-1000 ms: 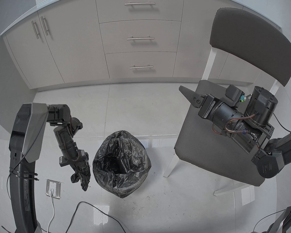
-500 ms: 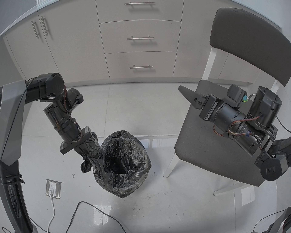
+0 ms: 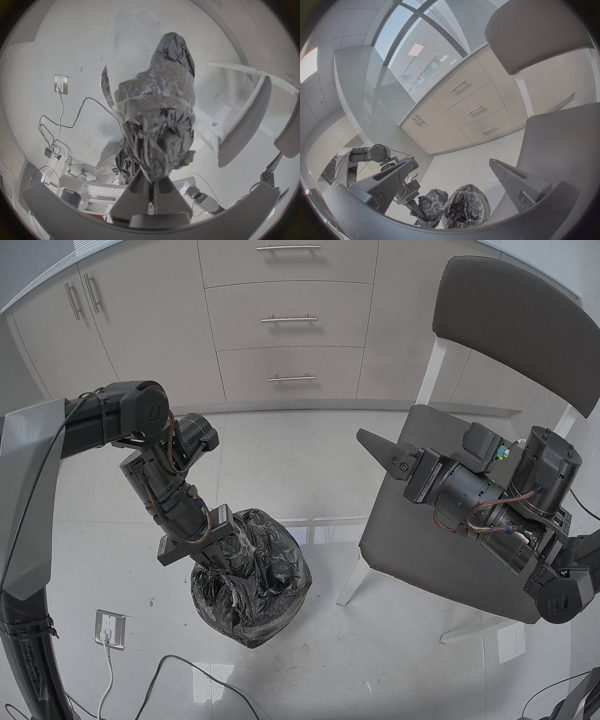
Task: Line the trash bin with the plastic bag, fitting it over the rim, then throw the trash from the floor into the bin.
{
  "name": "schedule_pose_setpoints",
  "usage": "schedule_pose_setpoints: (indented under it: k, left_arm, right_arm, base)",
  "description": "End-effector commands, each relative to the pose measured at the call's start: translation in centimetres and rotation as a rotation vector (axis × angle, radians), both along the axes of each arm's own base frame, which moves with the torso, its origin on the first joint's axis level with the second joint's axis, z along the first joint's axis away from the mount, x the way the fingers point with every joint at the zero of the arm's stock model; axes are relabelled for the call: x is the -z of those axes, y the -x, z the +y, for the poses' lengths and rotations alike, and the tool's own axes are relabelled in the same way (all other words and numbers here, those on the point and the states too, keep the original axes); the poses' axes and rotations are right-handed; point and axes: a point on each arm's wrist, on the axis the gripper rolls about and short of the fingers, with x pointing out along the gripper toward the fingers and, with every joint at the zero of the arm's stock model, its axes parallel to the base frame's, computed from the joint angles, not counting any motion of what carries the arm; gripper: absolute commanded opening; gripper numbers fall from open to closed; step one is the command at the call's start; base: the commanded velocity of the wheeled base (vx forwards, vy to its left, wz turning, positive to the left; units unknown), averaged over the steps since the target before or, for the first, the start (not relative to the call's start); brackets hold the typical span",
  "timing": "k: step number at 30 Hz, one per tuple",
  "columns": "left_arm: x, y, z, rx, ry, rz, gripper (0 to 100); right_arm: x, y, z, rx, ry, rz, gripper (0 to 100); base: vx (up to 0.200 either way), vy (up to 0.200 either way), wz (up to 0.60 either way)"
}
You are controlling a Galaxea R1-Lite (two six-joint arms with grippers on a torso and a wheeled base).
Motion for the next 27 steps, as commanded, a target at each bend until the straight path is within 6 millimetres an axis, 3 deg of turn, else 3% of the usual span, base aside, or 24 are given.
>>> schedule_pose_setpoints:
  k: [1, 5, 17, 23, 24, 27]
  left_arm:
    - [1.0, -0.3, -0.6, 0.016, -0.01, 0.023, 0]
    - [2.2, -0.8, -0.7, 0.019, -0.019, 0.05, 0]
    - [9.5, -5.1, -1.1, -0.011, -0.024, 0.048, 0]
    - [10.9, -6.0, -1.5, -0.014, -0.014, 0.02, 0]
    - [10.9, -6.0, -1.6, -0.012, -0.015, 0.021, 100]
    - [10.7, -6.0, -1.5, -0.017, -0.014, 0.015, 100]
  right_arm:
    - [0.1, 0.0, 0.1, -0.002, 0.0, 0.001, 100]
    - [0.0, 0.0, 0.0, 0.0, -0.002, -0.001, 100]
    - [-0.1, -0.1, -0.1, 0.004, -0.004, -0.005, 100]
    - [0.0, -0.1, -0.2, 0.006, -0.002, -0.002, 100]
    - [0.0, -0.1, -0.2, 0.006, -0.001, -0.001, 100]
    - [0.1, 0.0, -0.2, 0.004, -0.001, 0.0, 100]
  base:
    - [0.0, 0.0, 0.0]
    - [0.0, 0.0, 0.0]
    - [0.0, 0.0, 0.0]
    - [0.0, 0.0, 0.0]
    - [0.0, 0.0, 0.0]
    - [0.0, 0.0, 0.0]
